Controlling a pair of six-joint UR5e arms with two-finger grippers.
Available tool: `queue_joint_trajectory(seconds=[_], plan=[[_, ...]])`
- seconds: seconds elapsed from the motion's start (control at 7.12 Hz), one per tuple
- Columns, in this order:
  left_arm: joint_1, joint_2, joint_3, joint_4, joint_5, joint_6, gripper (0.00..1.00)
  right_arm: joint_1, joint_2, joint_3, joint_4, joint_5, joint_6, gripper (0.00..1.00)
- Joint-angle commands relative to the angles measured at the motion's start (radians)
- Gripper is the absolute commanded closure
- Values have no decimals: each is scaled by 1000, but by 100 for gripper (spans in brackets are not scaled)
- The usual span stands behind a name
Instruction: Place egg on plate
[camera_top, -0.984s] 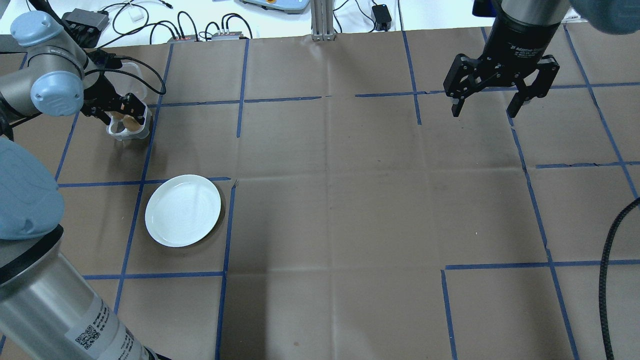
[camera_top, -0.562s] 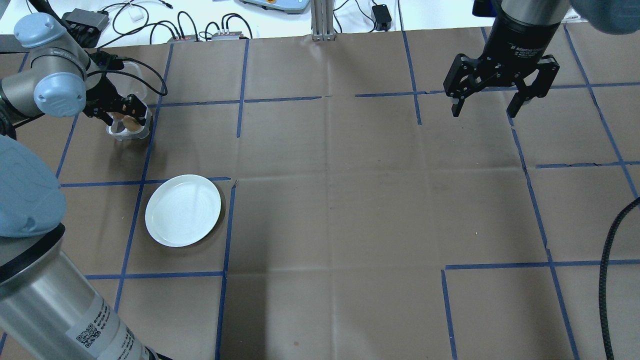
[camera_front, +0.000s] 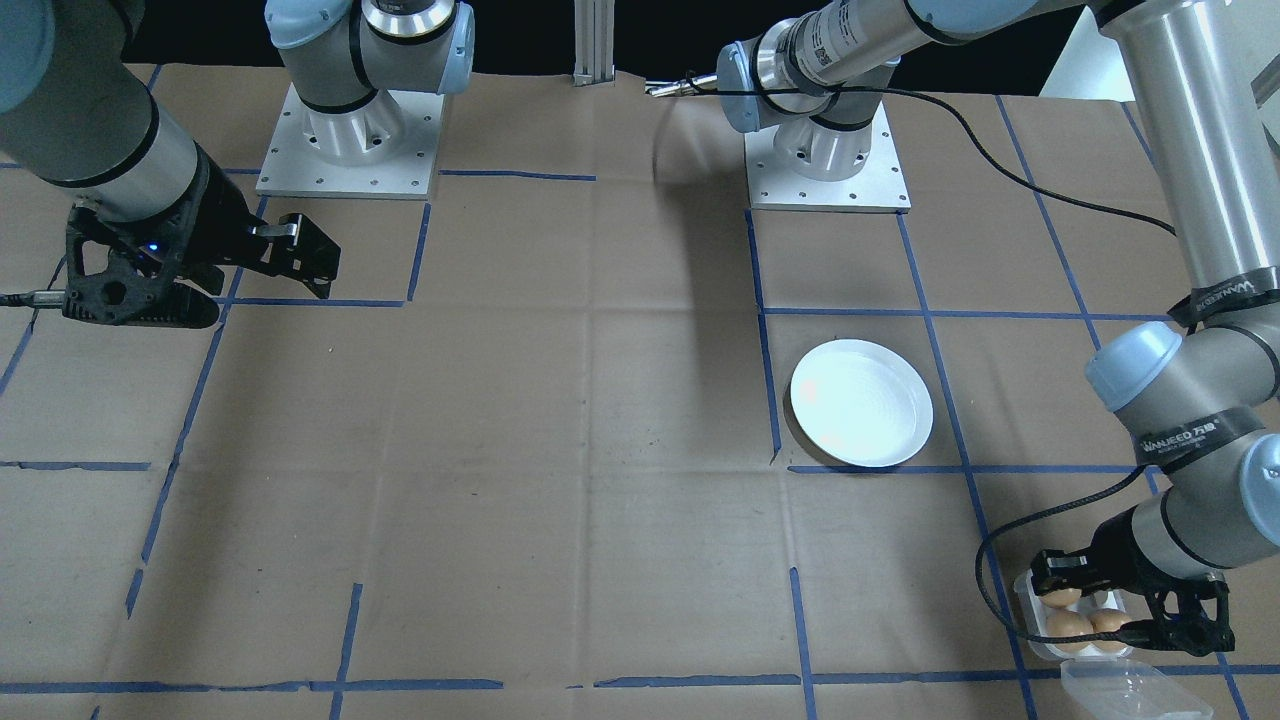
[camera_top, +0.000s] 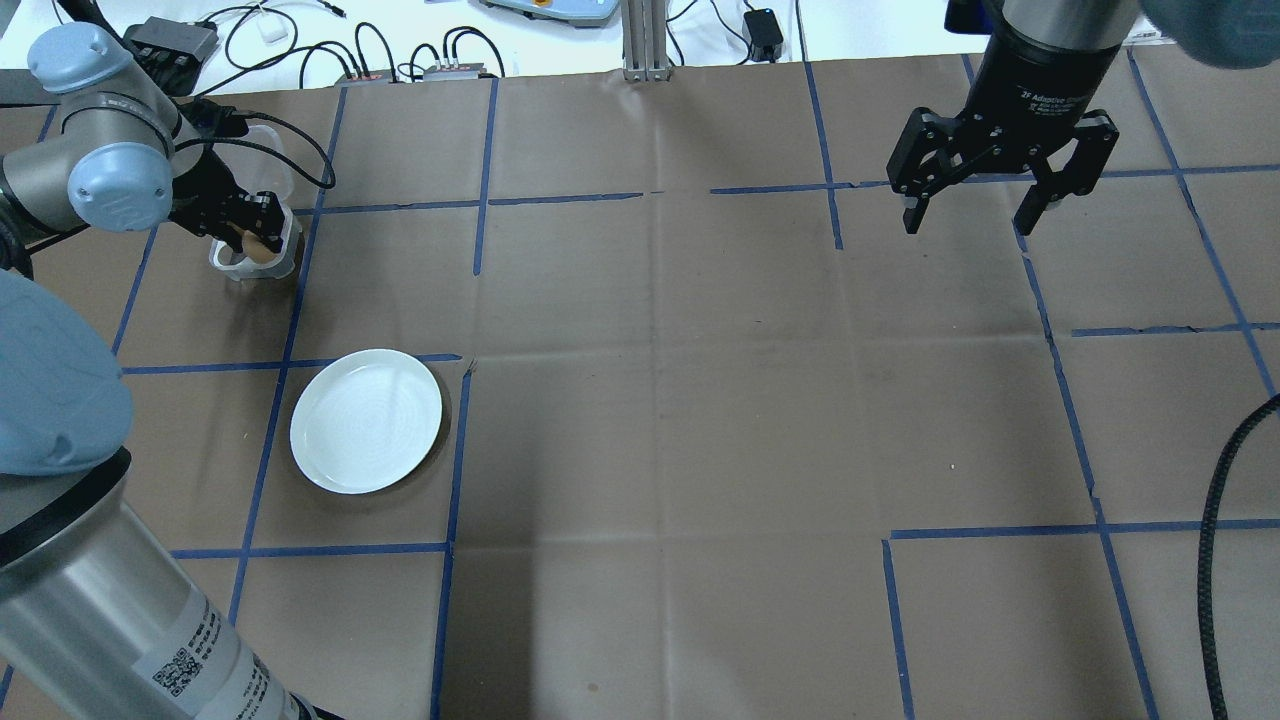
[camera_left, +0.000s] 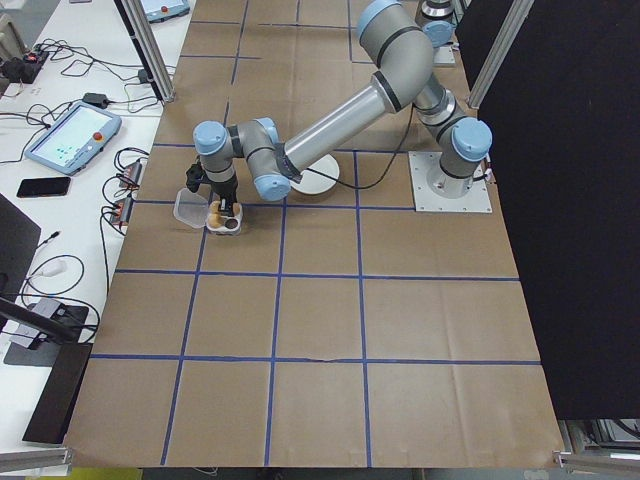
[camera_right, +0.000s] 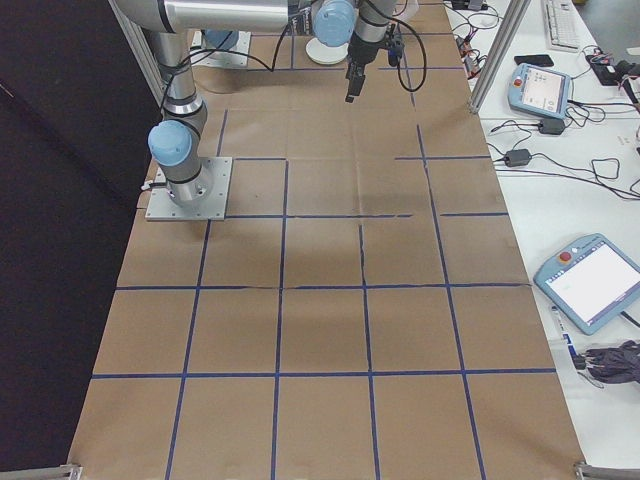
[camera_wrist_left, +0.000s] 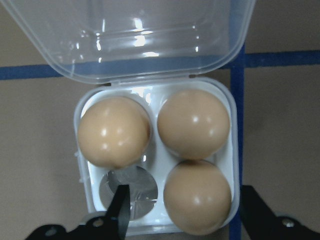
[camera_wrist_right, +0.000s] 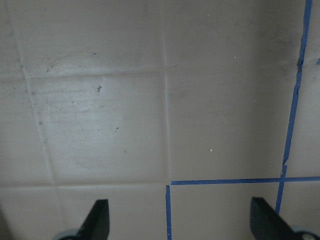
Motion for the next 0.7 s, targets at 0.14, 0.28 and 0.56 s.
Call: queue_joint_trajectory(seconds=[0.14,0.28,0.56], plan=[[-6,25,-1,-11,4,-2,85,0,2,0,0,0,0,0],[-6,60,-7,-23,6,-2,86,0,0,0,0,0,0,0],[-6,187,-16,-139,11,-2,86,0,0,0,0,0,0,0]])
